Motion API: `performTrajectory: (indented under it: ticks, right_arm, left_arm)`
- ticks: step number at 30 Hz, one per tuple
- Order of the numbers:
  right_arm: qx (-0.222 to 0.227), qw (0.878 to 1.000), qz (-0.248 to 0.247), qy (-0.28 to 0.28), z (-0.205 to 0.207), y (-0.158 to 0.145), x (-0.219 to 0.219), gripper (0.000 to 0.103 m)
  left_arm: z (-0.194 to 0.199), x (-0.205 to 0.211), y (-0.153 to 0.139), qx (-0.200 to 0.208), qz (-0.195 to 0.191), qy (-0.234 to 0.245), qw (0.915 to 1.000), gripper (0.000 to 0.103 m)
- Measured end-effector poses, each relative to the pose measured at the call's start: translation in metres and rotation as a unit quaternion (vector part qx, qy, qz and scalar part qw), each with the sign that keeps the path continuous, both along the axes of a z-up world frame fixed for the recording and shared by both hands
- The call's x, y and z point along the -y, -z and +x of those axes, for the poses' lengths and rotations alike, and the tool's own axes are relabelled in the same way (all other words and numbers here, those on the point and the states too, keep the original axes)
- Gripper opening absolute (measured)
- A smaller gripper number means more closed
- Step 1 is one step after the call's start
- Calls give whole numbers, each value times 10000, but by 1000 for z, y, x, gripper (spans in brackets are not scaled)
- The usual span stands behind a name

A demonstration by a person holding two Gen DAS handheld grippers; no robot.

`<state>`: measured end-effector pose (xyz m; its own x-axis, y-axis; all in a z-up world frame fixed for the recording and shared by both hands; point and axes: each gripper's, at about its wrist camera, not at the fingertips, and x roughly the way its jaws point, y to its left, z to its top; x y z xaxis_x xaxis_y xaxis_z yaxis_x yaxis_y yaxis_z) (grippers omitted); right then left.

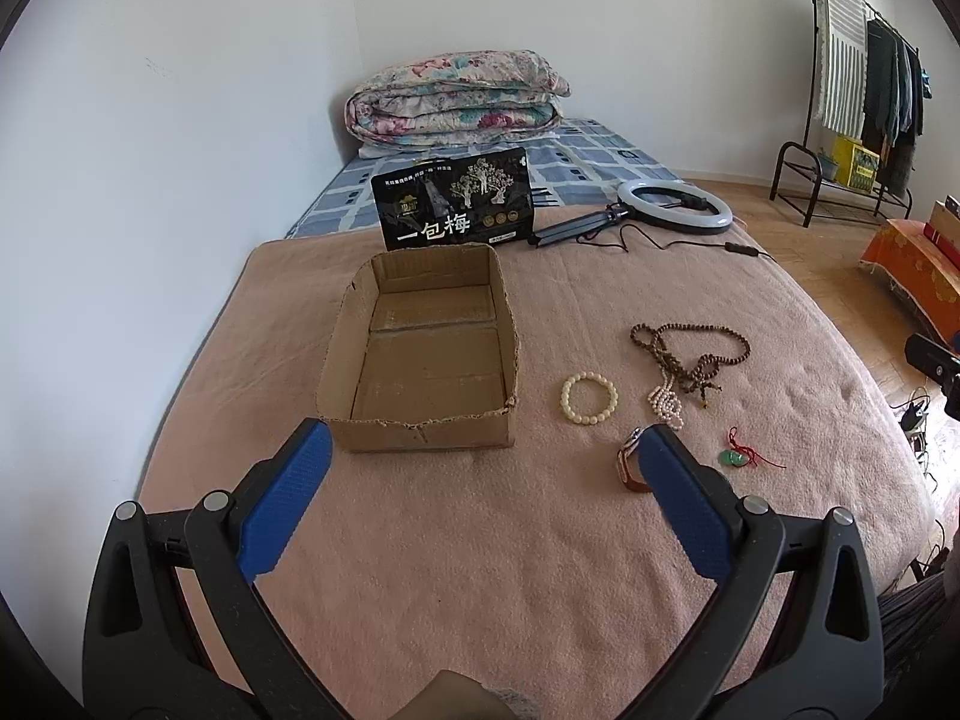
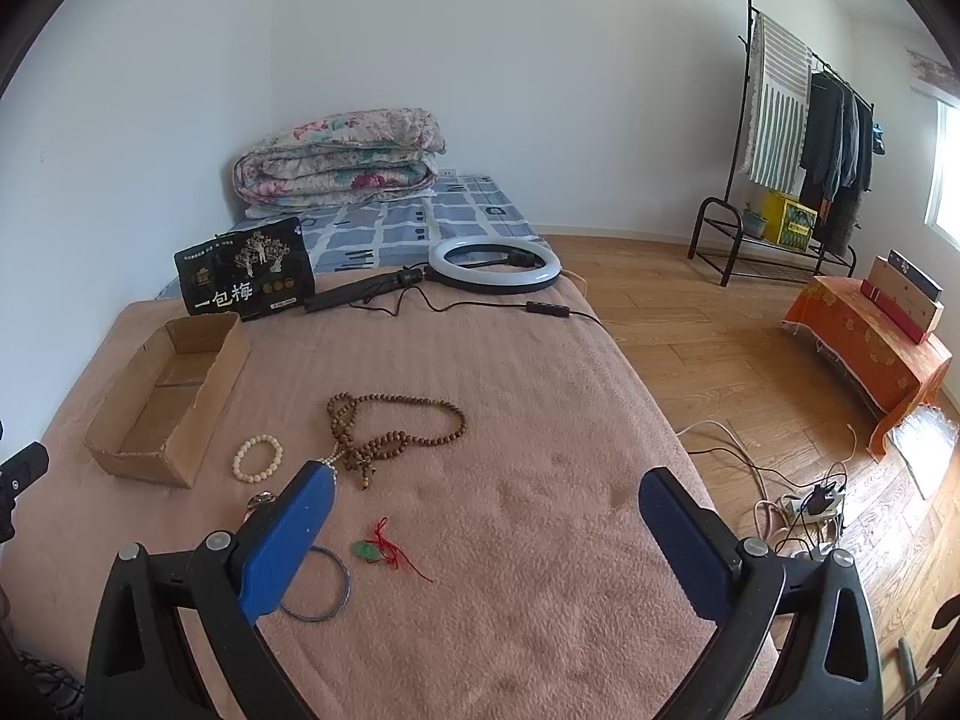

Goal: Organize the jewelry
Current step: 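Move both tools down toward the jewelry on the bed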

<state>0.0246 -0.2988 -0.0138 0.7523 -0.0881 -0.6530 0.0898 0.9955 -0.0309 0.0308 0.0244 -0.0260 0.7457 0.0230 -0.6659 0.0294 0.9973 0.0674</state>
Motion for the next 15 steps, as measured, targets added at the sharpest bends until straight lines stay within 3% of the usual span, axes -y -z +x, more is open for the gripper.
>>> performTrajectory:
  ticks: [5,10,15]
  right_arm:
    - [-85,9999,-91,-7,6,6,6,102]
    - [-208,9987,63,-456,17,15,8,101]
    - [-276,9966,17,-781,29,26,-1,97]
  left_arm:
    - [3,5,10,-237,-103,226,9994,103]
    - [4,22,19,-205,135,484,9985,100]
    - [12,36,32,-315,108,655,9973,99]
